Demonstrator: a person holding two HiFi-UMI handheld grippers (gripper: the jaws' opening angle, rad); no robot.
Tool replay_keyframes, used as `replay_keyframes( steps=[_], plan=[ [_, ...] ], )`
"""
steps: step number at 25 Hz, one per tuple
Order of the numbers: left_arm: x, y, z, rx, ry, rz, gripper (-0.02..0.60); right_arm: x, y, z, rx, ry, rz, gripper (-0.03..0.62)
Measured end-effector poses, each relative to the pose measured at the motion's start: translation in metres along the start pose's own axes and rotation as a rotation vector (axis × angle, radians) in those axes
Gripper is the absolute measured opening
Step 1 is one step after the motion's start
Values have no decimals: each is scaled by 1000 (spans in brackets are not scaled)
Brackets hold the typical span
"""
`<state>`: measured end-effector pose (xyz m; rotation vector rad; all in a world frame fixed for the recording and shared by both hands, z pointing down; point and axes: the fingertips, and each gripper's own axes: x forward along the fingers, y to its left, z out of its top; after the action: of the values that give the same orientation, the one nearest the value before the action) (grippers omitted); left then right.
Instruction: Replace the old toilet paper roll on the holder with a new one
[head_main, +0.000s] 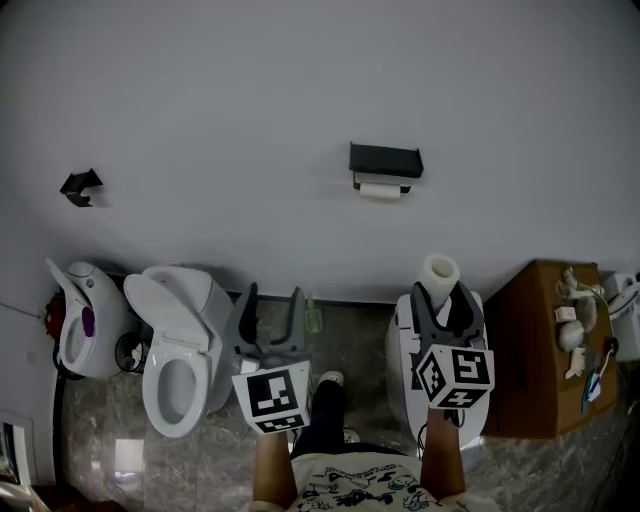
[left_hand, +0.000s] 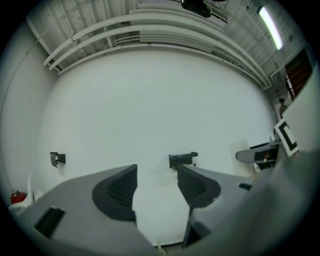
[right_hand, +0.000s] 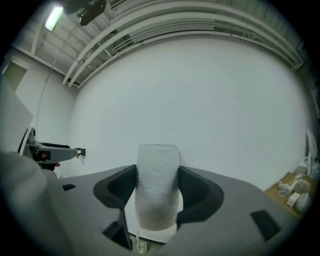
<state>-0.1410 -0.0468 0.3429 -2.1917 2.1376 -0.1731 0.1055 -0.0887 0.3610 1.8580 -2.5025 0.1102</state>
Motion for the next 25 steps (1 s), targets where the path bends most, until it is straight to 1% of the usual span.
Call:
replay_keyframes(
  steps=[4,7,15,20,25],
  plan=[
    [41,1,-3,-4,-1,-29,242,32,-10,-2,-1,6,-18,275],
    [77,6,-3,-7,5,-43,242,62,-16,6,-2,-4,-35,275],
    [162,11,12,21,-17,-107,242,126,-33,23,-3,-27,-90,275],
    [206,14,14,38,-24,-146,242,159,-43,27,6,-38,-133,275],
    [236,16,9,57,-14,-178,242,180,-45,23,11,-29,-166,275]
  ],
)
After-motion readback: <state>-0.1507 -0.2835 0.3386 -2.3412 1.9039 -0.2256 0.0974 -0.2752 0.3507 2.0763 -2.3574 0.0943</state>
